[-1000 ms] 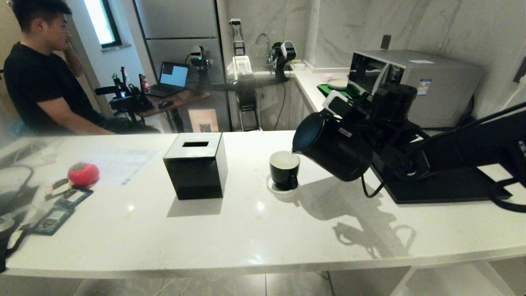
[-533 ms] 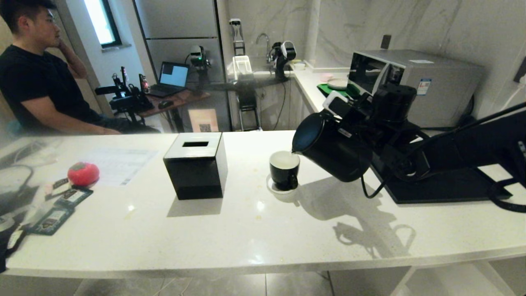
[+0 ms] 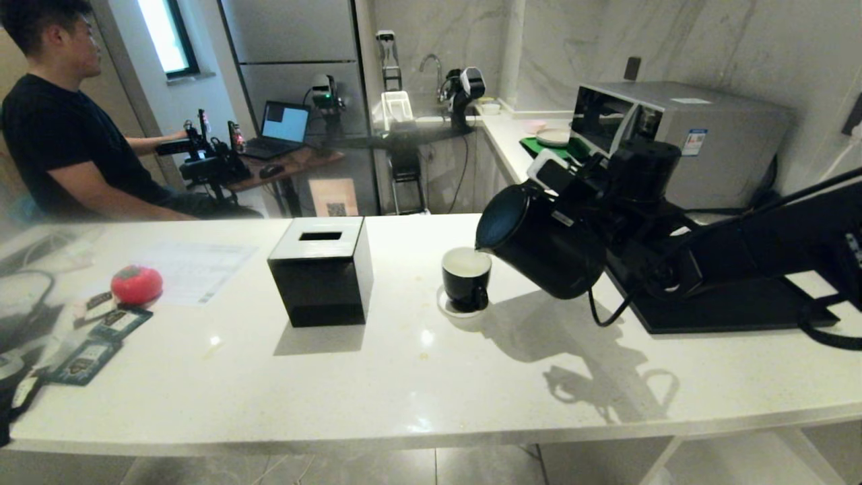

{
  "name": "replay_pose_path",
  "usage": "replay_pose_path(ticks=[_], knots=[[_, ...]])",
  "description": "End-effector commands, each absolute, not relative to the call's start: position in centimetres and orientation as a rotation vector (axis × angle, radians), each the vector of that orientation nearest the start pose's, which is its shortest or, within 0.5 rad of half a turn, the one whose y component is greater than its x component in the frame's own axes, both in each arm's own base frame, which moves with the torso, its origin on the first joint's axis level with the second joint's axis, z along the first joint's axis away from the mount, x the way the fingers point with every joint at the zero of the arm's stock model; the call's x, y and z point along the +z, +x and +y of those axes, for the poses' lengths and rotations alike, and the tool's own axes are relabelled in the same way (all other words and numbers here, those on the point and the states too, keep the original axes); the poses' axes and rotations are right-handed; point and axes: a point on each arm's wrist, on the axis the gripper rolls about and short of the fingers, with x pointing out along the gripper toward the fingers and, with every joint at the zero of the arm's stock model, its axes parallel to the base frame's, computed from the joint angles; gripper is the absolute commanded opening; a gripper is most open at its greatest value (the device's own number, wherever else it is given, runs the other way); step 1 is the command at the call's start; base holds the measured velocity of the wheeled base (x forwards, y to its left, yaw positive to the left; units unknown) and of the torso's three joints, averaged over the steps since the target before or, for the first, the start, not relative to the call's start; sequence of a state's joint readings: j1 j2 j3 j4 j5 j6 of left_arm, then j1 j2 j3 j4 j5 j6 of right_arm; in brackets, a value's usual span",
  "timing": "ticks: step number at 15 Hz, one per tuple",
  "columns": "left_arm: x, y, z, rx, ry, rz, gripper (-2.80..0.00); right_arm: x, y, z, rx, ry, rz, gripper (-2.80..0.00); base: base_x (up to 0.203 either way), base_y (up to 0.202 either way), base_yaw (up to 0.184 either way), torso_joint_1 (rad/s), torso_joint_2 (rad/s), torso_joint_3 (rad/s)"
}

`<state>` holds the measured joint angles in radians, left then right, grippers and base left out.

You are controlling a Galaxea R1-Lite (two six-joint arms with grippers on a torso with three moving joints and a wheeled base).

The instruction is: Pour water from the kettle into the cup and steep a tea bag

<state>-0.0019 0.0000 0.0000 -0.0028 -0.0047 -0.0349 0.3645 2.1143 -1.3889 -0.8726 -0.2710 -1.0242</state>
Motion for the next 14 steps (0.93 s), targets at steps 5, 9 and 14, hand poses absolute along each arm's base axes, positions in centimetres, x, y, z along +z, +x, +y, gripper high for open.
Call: replay_pose_path(ticks=[5,9,14], knots=[[7.58,-2.28,-0.01,-0.006,-0.035,-0.003,-2.8,21.31,40.87,15.24,-0.001,-0.938,-0.185,-2.8,0.0,0.0,0.0,0.0,0.0,0.0],[7.58,-2.28,-0.01,-0.006,-0.035,-0.003,-2.8,21.36,40.7,15.09,-0.025,-0.877,-0.174,-2.8,0.0,0.0,0.0,0.0,0.0,0.0],[7.58,-2.28,0.0,-0.007,-0.035,-0.003,-2.8,21.99,40.41,14.89,-0.035,-0.828,-0.182,-2.8,0.0,0.0,0.0,0.0,0.0,0.0]])
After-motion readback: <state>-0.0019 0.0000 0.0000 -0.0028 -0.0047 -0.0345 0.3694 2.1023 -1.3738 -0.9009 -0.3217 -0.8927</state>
